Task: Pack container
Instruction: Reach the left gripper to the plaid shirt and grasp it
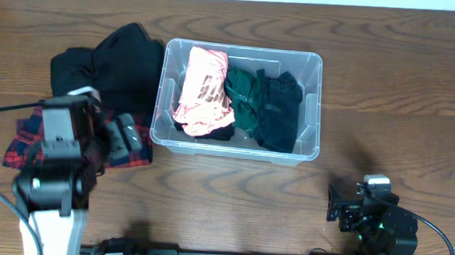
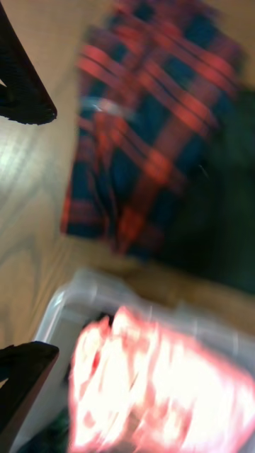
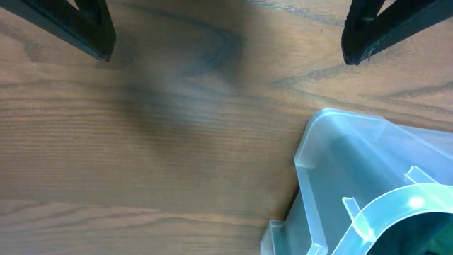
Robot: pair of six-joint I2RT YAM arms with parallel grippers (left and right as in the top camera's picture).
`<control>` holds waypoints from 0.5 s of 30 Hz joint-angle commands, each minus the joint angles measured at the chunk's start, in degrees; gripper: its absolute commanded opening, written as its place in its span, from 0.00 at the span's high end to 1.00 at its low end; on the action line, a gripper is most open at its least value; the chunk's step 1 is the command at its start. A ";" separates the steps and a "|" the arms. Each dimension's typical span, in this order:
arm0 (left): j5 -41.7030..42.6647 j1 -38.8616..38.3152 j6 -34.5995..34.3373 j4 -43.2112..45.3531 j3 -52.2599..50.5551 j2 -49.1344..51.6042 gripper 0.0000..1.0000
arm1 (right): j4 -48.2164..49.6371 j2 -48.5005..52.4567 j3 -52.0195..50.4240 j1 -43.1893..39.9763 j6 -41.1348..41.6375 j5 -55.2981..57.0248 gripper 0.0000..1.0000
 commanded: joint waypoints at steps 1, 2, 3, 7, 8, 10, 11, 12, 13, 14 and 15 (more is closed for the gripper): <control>-0.22 9.90 -8.02 -0.13 0.90 2.80 0.02 | -0.04 -0.37 -0.04 -0.48 -1.07 0.37 0.01; 2.25 13.77 -7.98 0.17 0.90 3.76 0.02 | -0.04 -0.37 -0.04 -0.48 -1.07 0.37 0.01; 5.18 17.88 -7.98 0.57 0.90 4.76 0.02 | -0.04 -0.37 -0.04 -0.48 -1.07 0.37 0.01; 13.73 33.44 -7.91 1.36 0.87 9.79 0.02 | -0.04 -0.37 -0.04 -0.48 -1.07 0.37 0.01; 16.04 37.05 -7.48 1.49 0.87 11.52 0.02 | -0.04 -0.37 -0.04 -0.48 -1.07 0.37 0.01; 20.94 43.45 -6.56 1.77 0.87 15.63 0.02 | -0.04 -0.37 -0.04 -0.48 -1.07 0.37 0.01; 23.47 45.88 -5.86 2.08 0.87 17.75 0.02 | -0.04 -0.37 -0.04 -0.48 -1.07 0.37 0.01; 26.14 48.13 -4.96 2.34 0.87 20.13 0.02 | -0.04 -0.37 -0.04 -0.48 -1.07 0.37 0.01; 28.20 49.94 -4.68 2.54 0.87 22.58 0.02 | -0.04 -0.37 -0.04 -0.48 -1.07 0.39 0.01; 29.53 51.12 -4.44 2.80 0.87 24.59 0.02 | -0.04 -0.37 -0.04 -0.48 -1.07 0.37 0.01; 31.17 52.48 -3.28 3.43 0.87 27.28 0.02 | -0.04 -0.37 -0.04 -0.48 -1.07 0.39 0.01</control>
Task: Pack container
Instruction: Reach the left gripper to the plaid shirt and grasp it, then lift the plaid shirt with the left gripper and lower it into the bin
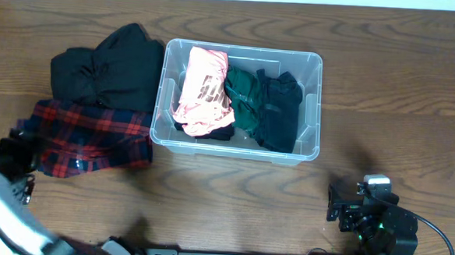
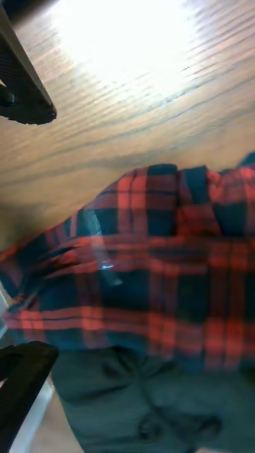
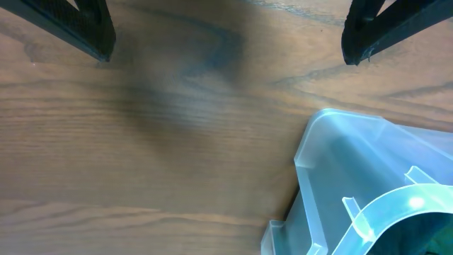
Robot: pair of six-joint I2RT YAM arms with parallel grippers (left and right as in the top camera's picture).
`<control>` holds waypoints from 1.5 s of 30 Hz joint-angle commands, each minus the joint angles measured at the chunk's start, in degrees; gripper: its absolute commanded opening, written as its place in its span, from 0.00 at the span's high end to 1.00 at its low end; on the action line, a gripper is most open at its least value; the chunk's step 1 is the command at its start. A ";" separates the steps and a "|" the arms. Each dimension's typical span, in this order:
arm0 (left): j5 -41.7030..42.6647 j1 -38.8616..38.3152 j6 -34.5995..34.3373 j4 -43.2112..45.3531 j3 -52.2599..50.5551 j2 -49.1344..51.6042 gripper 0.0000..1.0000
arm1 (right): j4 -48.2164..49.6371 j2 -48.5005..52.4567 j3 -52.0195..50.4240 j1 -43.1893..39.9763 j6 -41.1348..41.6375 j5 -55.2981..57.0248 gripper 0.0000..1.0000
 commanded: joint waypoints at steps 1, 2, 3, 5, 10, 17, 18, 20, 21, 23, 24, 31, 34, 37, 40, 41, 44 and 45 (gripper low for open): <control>10.08 3.54 3.37 0.87 0.79 6.60 0.02 | -0.04 -0.37 -0.04 -0.48 -1.07 0.35 0.01; 10.71 4.17 4.35 1.66 0.79 8.66 0.02 | -0.04 -0.37 -0.04 -0.48 -1.07 0.35 0.01; 11.50 4.61 5.81 2.60 0.79 10.58 0.02 | -0.04 -0.37 -0.04 -0.48 -1.07 0.35 0.01; 11.93 5.09 7.72 4.68 0.79 14.21 0.02 | -0.04 -0.37 -0.04 -0.48 -1.07 0.35 0.01; 11.93 4.87 8.90 10.16 0.79 21.40 0.02 | -0.04 -0.37 -0.04 -0.48 -1.07 0.35 0.01; 11.89 1.03 9.01 17.75 0.79 26.77 0.02 | -0.04 -0.37 -0.04 -0.48 -1.07 0.35 0.01; 11.85 0.04 9.01 18.84 0.79 27.30 0.02 | -0.04 -0.37 -0.04 -0.48 -1.07 0.35 0.01; 11.39 -2.03 8.98 20.68 0.79 28.24 0.02 | -0.04 -0.37 -0.04 -0.48 -1.07 0.35 0.01; 10.38 -3.06 8.98 21.18 0.79 28.63 0.02 | -0.04 -0.37 -0.04 -0.48 -1.07 0.35 0.01; 6.73 -5.07 8.66 21.55 0.79 29.38 0.02 | -0.04 -0.37 -0.04 -0.48 -1.07 0.35 0.01; 4.96 -5.81 8.31 21.55 0.79 29.73 0.02 | -0.04 -0.37 -0.04 -0.48 -1.07 0.35 0.01; 5.38 -7.17 8.35 21.31 0.79 30.86 0.75 | -0.04 -0.37 -0.04 -0.46 -1.07 0.35 0.01; 9.57 -7.17 8.33 20.31 0.94 29.11 0.81 | -0.04 -0.37 -0.04 -0.48 -1.07 0.35 0.01; 11.72 -7.17 7.80 17.18 2.40 25.07 0.93 | -0.04 -0.37 -0.04 -0.48 -1.07 0.35 0.01; 11.76 -7.30 7.02 10.78 5.99 17.66 0.94 | -0.04 -0.37 -0.04 -0.48 -1.07 0.35 0.01; 12.17 -7.43 7.04 8.39 7.45 14.80 0.94 | -0.04 -0.37 -0.04 -0.48 -1.07 0.35 0.01; 15.47 -8.09 7.15 2.54 11.72 5.99 0.94 | -0.04 -0.37 -0.04 -0.48 -1.07 0.35 0.01; 16.35 -8.37 7.23 0.94 13.07 3.15 0.94 | -0.04 -0.37 -0.04 -0.48 -1.07 0.35 0.01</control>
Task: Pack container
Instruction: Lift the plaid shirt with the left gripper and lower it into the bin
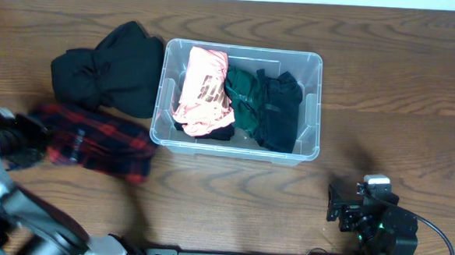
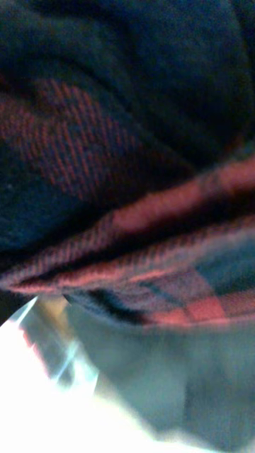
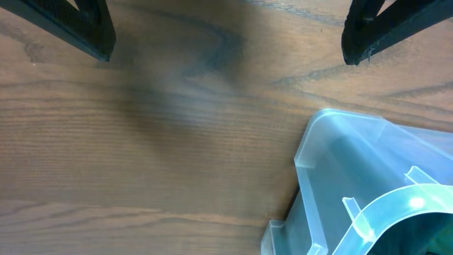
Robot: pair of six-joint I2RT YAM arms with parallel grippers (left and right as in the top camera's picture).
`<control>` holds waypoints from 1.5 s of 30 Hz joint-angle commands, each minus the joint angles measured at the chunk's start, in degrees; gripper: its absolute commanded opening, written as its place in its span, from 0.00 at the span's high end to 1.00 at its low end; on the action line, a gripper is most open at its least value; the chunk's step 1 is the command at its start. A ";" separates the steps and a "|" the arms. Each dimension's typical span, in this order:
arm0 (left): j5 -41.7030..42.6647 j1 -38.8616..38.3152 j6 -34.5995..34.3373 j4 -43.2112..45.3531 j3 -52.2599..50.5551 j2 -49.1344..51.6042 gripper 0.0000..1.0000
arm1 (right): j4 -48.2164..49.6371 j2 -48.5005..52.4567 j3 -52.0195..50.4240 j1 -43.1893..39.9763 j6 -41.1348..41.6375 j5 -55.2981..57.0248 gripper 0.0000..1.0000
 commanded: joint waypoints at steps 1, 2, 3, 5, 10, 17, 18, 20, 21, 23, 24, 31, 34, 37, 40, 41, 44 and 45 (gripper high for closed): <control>6.82 -1.11 0.09 -3.56 7.26 -11.93 0.94 | -0.04 -0.37 -0.02 -0.48 -1.07 0.37 0.01; 7.45 -1.51 0.07 -5.01 8.83 -14.60 0.94 | -0.04 -0.37 -0.02 -0.48 -1.07 0.37 0.01; 8.13 -1.92 0.04 -5.90 10.10 -16.59 0.94 | -0.04 -0.37 -0.02 -0.48 -1.07 0.37 0.01; 11.30 -3.56 -0.83 -7.17 12.72 -20.81 0.94 | -0.04 -0.37 -0.02 -0.48 -1.07 0.37 0.01; 16.11 -13.44 -11.17 -3.32 14.16 -27.61 0.94 | -0.04 -0.37 -0.02 -0.48 -1.05 0.37 0.01; -3.06 -36.89 -28.52 8.66 14.14 -28.83 0.94 | -0.04 -0.37 -0.02 -0.48 -1.07 0.37 0.01; -6.71 -40.33 -30.32 9.86 14.14 -28.48 0.94 | -0.04 -0.37 -0.02 -0.48 -1.07 0.39 0.01; -13.27 -47.36 -33.11 12.72 14.14 -27.23 0.94 | -0.04 -0.37 -0.02 -0.48 -1.07 0.37 0.01; -16.70 -51.58 -34.42 14.62 14.14 -26.10 0.94 | -0.04 -0.37 -0.02 -0.48 -1.07 0.37 0.01; -22.01 -58.88 -35.26 18.58 14.14 -23.15 0.94 | -0.04 -0.37 -0.02 -0.48 -1.07 0.39 0.01; -23.65 -61.44 -35.95 19.91 14.14 -21.79 0.94 | -0.04 -0.37 -0.02 -0.48 -1.07 0.37 0.01; -33.35 -75.45 -46.88 25.59 14.14 -8.28 0.94 | -0.04 -0.37 -0.02 -0.48 -1.07 0.37 0.01; -35.21 -78.23 -50.31 25.55 14.14 -3.52 0.94 | -0.04 -0.37 -0.02 -0.48 -1.07 0.37 0.01; -37.64 -80.02 -50.58 24.46 14.08 -0.15 0.94 | -0.04 -0.37 -0.02 -0.48 -1.07 0.37 0.01; -38.73 -81.15 -52.02 22.73 13.22 2.12 0.94 | -0.04 -0.37 -0.02 -0.48 -1.07 0.37 0.01; -38.77 -81.44 -52.78 21.88 12.92 2.80 0.94 | -0.04 -0.37 -0.02 -0.48 -1.07 0.39 0.01; -39.45 -81.66 -53.07 18.73 11.61 4.74 0.91 | -0.04 -0.37 -0.02 -0.48 -1.07 0.37 0.01; -40.54 -81.53 -53.05 17.07 11.50 5.05 0.83 | -0.04 -0.37 -0.02 -0.48 -1.07 0.37 0.01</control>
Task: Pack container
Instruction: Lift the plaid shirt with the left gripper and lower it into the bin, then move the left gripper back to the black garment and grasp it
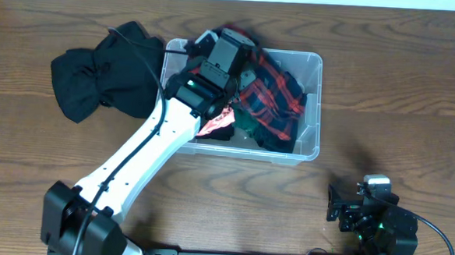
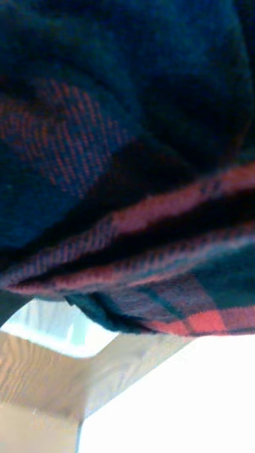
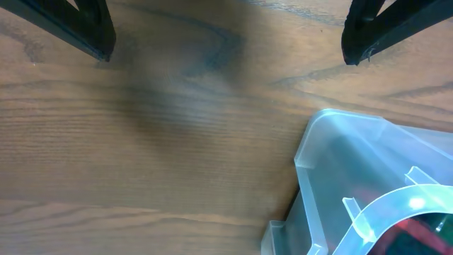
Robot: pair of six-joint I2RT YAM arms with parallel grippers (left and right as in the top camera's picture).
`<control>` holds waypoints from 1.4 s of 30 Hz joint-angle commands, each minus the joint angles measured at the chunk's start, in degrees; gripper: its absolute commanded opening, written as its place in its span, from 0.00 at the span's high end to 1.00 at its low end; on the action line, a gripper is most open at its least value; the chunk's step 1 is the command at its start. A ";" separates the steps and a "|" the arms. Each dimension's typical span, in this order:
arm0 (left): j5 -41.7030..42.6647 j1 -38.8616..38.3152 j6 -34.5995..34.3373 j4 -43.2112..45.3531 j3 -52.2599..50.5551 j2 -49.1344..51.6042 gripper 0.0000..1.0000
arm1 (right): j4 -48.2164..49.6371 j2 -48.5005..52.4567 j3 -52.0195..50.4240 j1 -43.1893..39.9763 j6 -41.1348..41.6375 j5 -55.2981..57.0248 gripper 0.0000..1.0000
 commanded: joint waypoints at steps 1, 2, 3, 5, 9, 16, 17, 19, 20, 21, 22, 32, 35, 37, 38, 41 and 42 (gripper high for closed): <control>-4.35 0.02 -1.68 -3.93 -0.87 1.16 0.68 | -0.04 -0.37 0.00 -0.48 -1.07 0.37 0.01; -5.25 0.31 -1.42 -5.55 -0.87 1.07 0.52 | -0.04 -0.37 0.00 -0.46 -1.07 0.37 0.01; -5.62 0.66 -0.28 -6.97 -0.85 0.74 0.43 | -0.04 -0.37 0.00 -0.48 -1.07 0.37 0.01; -5.77 1.66 4.11 -9.05 -0.85 -0.31 0.29 | -0.04 -0.37 0.00 -0.48 -1.07 0.37 0.01; -5.95 3.74 13.44 -13.62 -0.85 -3.80 0.28 | -0.04 -0.37 0.00 -0.48 -1.07 0.37 0.01; -5.92 3.87 38.97 -6.91 -0.87 -7.06 0.32 | -0.04 -0.37 0.00 -0.48 -1.07 0.37 0.01; -5.90 3.80 42.60 -5.05 -0.87 -6.60 0.34 | -0.04 -0.37 0.00 -0.48 -1.07 0.37 0.01; -5.90 3.80 48.78 -1.49 -0.87 -4.81 0.36 | -0.04 -0.37 0.00 -0.48 -1.07 0.37 0.01; -5.92 3.89 51.32 -0.24 -0.87 -3.58 0.37 | -0.04 -0.37 0.00 -0.48 -1.07 0.37 0.01; -5.92 4.11 53.27 0.81 -0.87 -1.99 0.37 | -0.04 -0.37 0.00 -0.48 -1.07 0.39 0.01; -5.92 4.39 53.99 1.33 -0.87 -0.33 0.38 | -0.04 -0.37 0.00 -0.48 -1.07 0.37 0.01; -2.62 7.13 49.37 -7.41 -0.87 18.84 0.47 | -0.04 -0.37 0.00 -0.48 -1.07 0.37 0.01; -1.14 7.08 49.29 -9.53 -0.87 21.59 0.47 | -0.04 -0.37 0.00 -0.48 -1.07 0.37 0.01; -1.16 7.08 49.31 -10.36 -0.59 20.98 0.47 | -0.04 -0.37 0.00 -0.48 -1.07 0.37 0.01; -1.18 7.10 49.31 -10.84 -0.17 20.04 0.47 | -0.04 -0.37 0.00 -0.48 -1.07 0.37 0.01; -1.16 7.08 49.24 -12.11 2.10 13.73 0.46 | -0.04 -0.37 0.00 -0.48 -1.07 0.37 0.01; -1.16 7.08 49.22 -12.15 2.78 10.97 0.41 | -0.04 -0.37 0.00 -0.48 -1.07 0.37 0.01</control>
